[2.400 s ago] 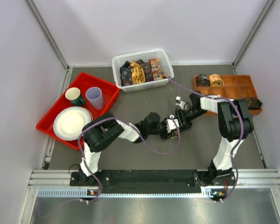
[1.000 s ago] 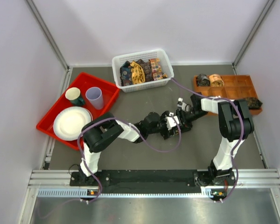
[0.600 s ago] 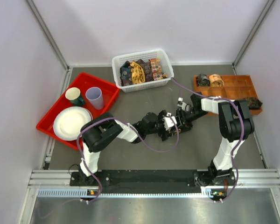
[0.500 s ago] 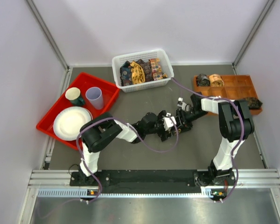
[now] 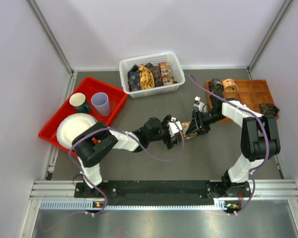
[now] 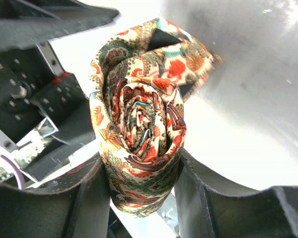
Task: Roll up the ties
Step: Pick up the tie at the center of the board.
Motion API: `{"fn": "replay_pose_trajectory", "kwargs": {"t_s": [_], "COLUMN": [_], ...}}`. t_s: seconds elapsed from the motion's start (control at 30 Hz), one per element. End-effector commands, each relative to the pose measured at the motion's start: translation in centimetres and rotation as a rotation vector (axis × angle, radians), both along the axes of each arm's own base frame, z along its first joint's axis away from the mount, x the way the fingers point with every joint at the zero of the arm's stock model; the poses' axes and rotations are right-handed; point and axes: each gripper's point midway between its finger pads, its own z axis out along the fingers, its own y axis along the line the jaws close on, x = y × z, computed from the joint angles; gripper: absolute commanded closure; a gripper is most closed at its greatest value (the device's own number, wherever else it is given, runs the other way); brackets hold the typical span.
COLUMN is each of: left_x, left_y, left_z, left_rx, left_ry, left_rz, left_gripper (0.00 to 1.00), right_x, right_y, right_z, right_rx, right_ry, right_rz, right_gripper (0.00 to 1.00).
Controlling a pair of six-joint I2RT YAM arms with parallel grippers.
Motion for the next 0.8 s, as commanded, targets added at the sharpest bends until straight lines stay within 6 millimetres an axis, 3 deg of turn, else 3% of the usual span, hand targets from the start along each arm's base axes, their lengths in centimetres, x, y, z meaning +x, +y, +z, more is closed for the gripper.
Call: {"fn": "replay_pose_trajectory", "kwargs": {"t_s": [0.0,0.17,0.3,0.33,0.43,0.53,0.63,0.77], "left_x": [0.2,0.5,0.8,0.7,0.9,1.1,1.4,1.5], "left_y": [0.6,0.8,0.7,0.7,0.6,0.5,0.5,0.7], "left_z": [3.0,4.0,4.7,4.6,4.8,4.9,4.9,4.6], "left_rx": [-0.048,-0.059,-0.068,-0.064,-0.065,-0.064,-0.064,-0.058], "left_ry": [-0.004,0.000,0.001,0.004,0.006,0.007,0.010,0.013], "left_rz": [0.012,0.026,0.030,0.028,0.029,0.027,0.029,0.035], "left_gripper": [0.01,0.01,0.01,0.01,0.01,0.01,0.01,0.01], "right_x": [1.4,2.8,4.4,5.4,5.8,7.0,6.8,6.7], "right_y": [-1.9,-4.8,-8.8,-10.7,-14.1,-19.2,-24.9,-29.5], "right_z": [3.2,5.6,7.9,8.9,10.2,13.0,14.3,14.9], "right_rx": [-0.020,-0.089,-0.154,-0.192,-0.281,-0.427,-0.625,-0.824], "right_ry": [-0.109,-0.172,-0.225,-0.263,-0.286,-0.360,-0.378,-0.391], "right_rz": [-0.013,-0.060,-0.149,-0.187,-0.236,-0.319,-0.395,-0.448], "right_gripper": [1.00,1.00,1.00,1.00,1.00,1.00,1.00,1.00]}}
